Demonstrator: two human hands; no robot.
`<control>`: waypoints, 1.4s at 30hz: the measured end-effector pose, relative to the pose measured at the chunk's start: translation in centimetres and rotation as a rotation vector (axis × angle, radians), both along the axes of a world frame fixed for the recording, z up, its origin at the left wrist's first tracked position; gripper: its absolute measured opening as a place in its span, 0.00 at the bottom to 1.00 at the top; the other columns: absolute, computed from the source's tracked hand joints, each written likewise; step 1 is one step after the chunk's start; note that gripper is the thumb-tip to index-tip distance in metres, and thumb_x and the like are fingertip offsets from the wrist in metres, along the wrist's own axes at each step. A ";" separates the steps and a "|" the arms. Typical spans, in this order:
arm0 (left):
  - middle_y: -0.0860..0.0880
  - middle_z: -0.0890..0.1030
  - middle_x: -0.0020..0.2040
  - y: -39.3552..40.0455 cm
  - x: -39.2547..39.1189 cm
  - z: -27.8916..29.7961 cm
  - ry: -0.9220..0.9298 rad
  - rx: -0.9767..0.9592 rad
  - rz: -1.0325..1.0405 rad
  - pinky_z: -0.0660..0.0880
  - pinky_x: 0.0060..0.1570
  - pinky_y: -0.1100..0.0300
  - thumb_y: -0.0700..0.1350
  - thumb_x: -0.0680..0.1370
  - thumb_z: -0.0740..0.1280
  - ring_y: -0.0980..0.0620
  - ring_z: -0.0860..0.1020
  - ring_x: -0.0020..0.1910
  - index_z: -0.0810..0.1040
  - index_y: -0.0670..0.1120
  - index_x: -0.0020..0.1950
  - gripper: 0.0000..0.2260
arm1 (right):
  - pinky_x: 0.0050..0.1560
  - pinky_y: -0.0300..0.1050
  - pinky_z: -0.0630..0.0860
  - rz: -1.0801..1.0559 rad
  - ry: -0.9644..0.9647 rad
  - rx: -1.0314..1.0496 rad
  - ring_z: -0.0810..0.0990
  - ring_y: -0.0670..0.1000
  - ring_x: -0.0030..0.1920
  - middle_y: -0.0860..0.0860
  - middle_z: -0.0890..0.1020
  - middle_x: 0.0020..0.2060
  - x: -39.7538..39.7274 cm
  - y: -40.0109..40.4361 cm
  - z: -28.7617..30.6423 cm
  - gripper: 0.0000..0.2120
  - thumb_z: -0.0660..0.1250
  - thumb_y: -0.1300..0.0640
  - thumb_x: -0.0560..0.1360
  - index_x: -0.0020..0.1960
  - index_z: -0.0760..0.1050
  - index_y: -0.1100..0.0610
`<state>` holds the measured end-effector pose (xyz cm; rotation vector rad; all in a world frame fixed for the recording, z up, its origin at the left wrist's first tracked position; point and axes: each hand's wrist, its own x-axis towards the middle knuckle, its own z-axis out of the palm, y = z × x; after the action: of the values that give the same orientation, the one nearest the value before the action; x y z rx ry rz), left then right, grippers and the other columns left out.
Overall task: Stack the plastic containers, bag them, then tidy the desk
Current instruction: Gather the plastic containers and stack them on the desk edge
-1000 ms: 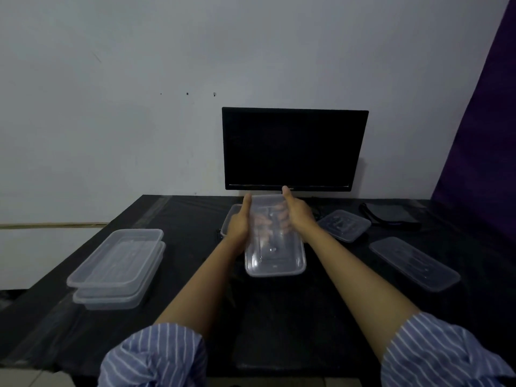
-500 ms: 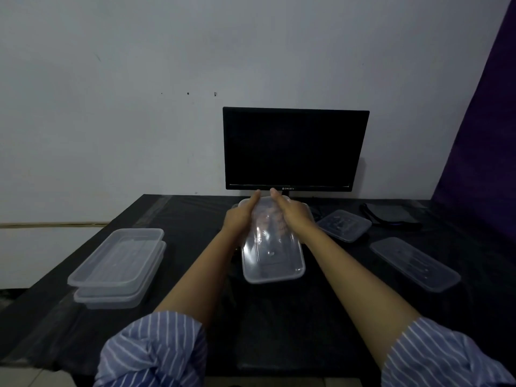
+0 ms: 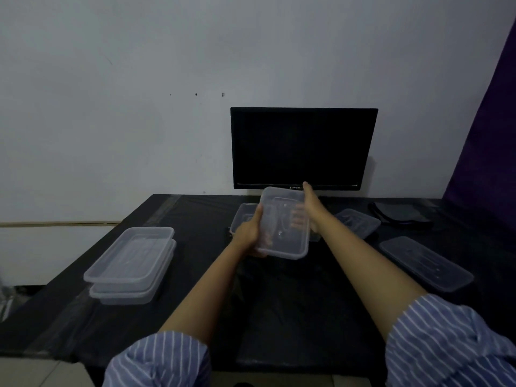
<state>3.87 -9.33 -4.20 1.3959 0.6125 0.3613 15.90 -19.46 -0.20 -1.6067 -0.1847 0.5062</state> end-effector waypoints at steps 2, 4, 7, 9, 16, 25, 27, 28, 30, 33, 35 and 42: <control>0.41 0.79 0.57 0.1 -0.2 0.6 -0.032 0.080 0.078 0.78 0.55 0.43 0.76 0.64 0.61 0.41 0.80 0.53 0.76 0.46 0.57 0.38 | 0.36 0.46 0.78 0.014 -0.010 -0.027 0.83 0.56 0.45 0.58 0.83 0.51 -0.4 0.4 0.2 0.34 0.54 0.31 0.75 0.60 0.77 0.59; 0.43 0.79 0.56 0.1 -0.6 1.7 -0.004 0.218 0.141 0.76 0.57 0.48 0.71 0.75 0.54 0.43 0.78 0.54 0.76 0.48 0.57 0.30 | 0.34 0.43 0.75 0.021 -0.040 -0.078 0.82 0.54 0.43 0.57 0.83 0.50 -1.5 0.7 0.1 0.31 0.54 0.35 0.77 0.60 0.77 0.60; 0.38 0.79 0.59 0.7 -0.4 2.4 0.050 0.267 0.213 0.75 0.60 0.46 0.69 0.78 0.47 0.40 0.78 0.57 0.77 0.42 0.62 0.35 | 0.35 0.48 0.79 0.029 -0.030 -0.150 0.83 0.59 0.45 0.59 0.82 0.50 -3.1 1.7 -0.6 0.36 0.49 0.31 0.77 0.58 0.76 0.61; 0.37 0.79 0.58 0.7 -0.4 2.6 0.080 0.275 0.216 0.75 0.59 0.46 0.69 0.78 0.46 0.40 0.79 0.56 0.78 0.40 0.60 0.37 | 0.36 0.54 0.82 -0.020 -0.072 -0.146 0.83 0.62 0.45 0.61 0.83 0.48 -3.0 2.3 -1.7 0.45 0.40 0.26 0.73 0.56 0.77 0.62; 0.39 0.80 0.55 0.3 -0.4 2.0 0.072 0.305 0.254 0.77 0.57 0.45 0.70 0.77 0.45 0.39 0.80 0.53 0.79 0.44 0.57 0.36 | 0.25 0.41 0.71 -0.084 -0.201 -0.261 0.78 0.55 0.30 0.61 0.82 0.42 -4.3 1.6 -1.8 0.41 0.38 0.37 0.80 0.52 0.78 0.68; 0.40 0.79 0.59 3.6 -1.7 2.6 -0.035 0.151 0.211 0.76 0.59 0.44 0.71 0.74 0.54 0.41 0.79 0.55 0.77 0.41 0.62 0.37 | 0.55 0.59 0.78 0.072 -0.244 -0.291 0.81 0.62 0.51 0.60 0.81 0.53 -3.8 4.8 -2.0 0.38 0.42 0.30 0.75 0.62 0.74 0.57; 0.39 0.80 0.57 4.5 -2.8 3.3 -0.107 0.155 0.205 0.76 0.59 0.44 0.64 0.79 0.56 0.41 0.80 0.55 0.79 0.41 0.56 0.27 | 0.57 0.59 0.77 0.091 -0.285 -0.280 0.80 0.62 0.53 0.59 0.80 0.57 -4.2 6.1 -2.2 0.36 0.43 0.32 0.74 0.66 0.71 0.55; 0.38 0.81 0.57 4.8 -3.4 3.5 -0.141 0.145 0.211 0.76 0.59 0.44 0.60 0.80 0.57 0.41 0.80 0.55 0.79 0.41 0.54 0.24 | 0.57 0.57 0.77 0.092 -0.304 -0.275 0.79 0.62 0.55 0.59 0.79 0.59 -5.0 6.4 -1.9 0.35 0.43 0.33 0.75 0.67 0.71 0.55; 0.37 0.80 0.57 5.7 -4.4 3.7 -0.158 0.130 0.275 0.76 0.59 0.44 0.56 0.81 0.58 0.39 0.80 0.55 0.79 0.39 0.54 0.21 | 0.58 0.53 0.75 0.100 -0.345 -0.256 0.78 0.62 0.57 0.59 0.78 0.60 -7.7 6.3 -0.3 0.31 0.44 0.37 0.79 0.67 0.71 0.56; 0.38 0.79 0.57 7.0 -6.2 4.3 -0.109 0.141 0.404 0.74 0.61 0.46 0.53 0.81 0.59 0.39 0.78 0.57 0.77 0.35 0.59 0.22 | 0.58 0.54 0.76 0.133 -0.366 -0.279 0.78 0.62 0.58 0.60 0.76 0.63 -9.9 7.1 0.7 0.28 0.45 0.40 0.82 0.69 0.69 0.57; 0.39 0.79 0.58 8.5 -7.6 4.6 -0.082 0.140 0.424 0.74 0.61 0.45 0.54 0.80 0.61 0.40 0.78 0.57 0.77 0.35 0.60 0.22 | 0.42 0.50 0.80 0.180 -0.296 -0.284 0.81 0.62 0.47 0.61 0.77 0.61 -11.1 8.3 1.1 0.28 0.46 0.40 0.81 0.69 0.69 0.57; 0.39 0.80 0.57 13.2 -13.7 5.6 -0.009 0.152 0.466 0.76 0.58 0.45 0.51 0.78 0.66 0.39 0.79 0.55 0.77 0.37 0.61 0.20 | 0.39 0.50 0.81 0.325 -0.160 -0.279 0.79 0.56 0.32 0.59 0.78 0.36 -15.0 10.9 2.4 0.14 0.61 0.53 0.78 0.56 0.74 0.64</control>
<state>-9.86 3.91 1.44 1.3862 0.9196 0.7977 0.86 -8.60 2.18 -1.9035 -0.5203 0.6751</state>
